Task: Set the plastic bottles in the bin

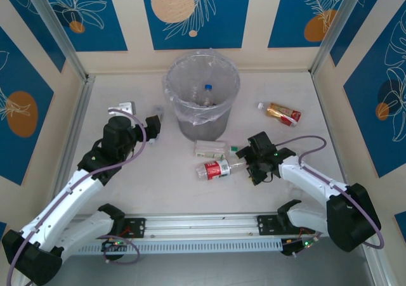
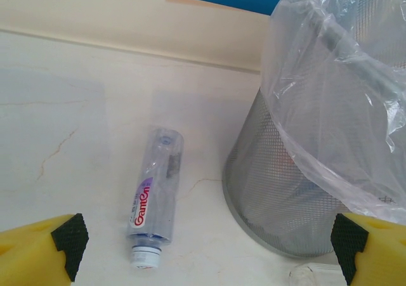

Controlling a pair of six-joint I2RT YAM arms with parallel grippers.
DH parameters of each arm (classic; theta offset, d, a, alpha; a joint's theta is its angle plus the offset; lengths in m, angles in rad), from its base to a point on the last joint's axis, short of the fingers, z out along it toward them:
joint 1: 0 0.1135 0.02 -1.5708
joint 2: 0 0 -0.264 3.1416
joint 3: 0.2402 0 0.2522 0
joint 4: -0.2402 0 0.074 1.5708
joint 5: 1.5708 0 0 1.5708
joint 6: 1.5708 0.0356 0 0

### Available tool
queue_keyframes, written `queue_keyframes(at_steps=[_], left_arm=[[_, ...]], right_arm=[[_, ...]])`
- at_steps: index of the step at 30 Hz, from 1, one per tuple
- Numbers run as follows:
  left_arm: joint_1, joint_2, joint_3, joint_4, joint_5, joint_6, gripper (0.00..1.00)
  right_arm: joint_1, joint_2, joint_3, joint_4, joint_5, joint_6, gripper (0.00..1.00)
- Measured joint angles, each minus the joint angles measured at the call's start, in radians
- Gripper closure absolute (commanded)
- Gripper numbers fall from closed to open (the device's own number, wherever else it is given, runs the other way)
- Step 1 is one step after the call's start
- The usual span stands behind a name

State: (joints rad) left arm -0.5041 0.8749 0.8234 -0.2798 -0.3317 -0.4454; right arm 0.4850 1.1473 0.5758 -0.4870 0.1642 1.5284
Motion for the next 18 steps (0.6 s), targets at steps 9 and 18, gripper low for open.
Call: queue_keyframes(at_steps=[9, 18], left_arm=[[0.001, 0.037, 0.0, 0.001, -0.01, -0.01, 0.0], [0.002, 0.045, 0.0, 0.002, -0.011, -0.018, 0.0]], right_arm=[[0.026, 0.041, 0.0, 0.048, 0.059, 0.096, 0.22], [0.03, 0.069, 0.0, 0.087, 0.079, 0.212, 0.24]])
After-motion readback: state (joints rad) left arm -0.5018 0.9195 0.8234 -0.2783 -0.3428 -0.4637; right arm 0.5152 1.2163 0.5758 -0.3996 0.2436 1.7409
